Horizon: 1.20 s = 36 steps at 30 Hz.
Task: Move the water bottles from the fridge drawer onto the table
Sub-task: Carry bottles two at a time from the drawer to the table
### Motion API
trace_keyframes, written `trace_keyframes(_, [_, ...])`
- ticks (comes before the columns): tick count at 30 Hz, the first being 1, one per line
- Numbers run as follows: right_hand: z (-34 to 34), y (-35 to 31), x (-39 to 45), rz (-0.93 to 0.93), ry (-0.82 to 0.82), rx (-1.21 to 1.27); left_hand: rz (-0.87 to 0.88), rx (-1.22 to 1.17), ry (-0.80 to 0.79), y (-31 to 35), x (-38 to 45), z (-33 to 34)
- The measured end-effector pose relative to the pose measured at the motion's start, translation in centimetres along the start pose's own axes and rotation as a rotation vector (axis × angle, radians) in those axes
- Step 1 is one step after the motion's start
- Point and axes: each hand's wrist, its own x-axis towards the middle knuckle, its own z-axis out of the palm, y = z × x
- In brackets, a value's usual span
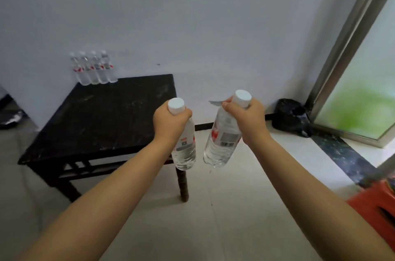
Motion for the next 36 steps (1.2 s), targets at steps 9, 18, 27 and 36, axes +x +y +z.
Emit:
trace_keyframes(9, [17.4, 1.2, 9.4, -0.017, -0.2, -0.011, -0.092, 0.057, 0.187, -4.6, 13.1, -10.7])
trace_keyframes(18, [31.8, 1.8, 23.7, -0.058, -0.391, -0.047, -0.089, 0.146, 0.123, -6.5, 30.6, -18.0])
trace_keyframes(27, [44.1, 4.8, 36.9, -0.117, -0.42, -0.224, -0.054, 0.22, 0.137, -9.6, 47.1, -23.4])
trace_keyframes(36, [54.4, 8.7, 47.9, -0.031, -0.165, -0.473, 0.063, 0.39, 0.084, -15.4, 64.1, -26.3])
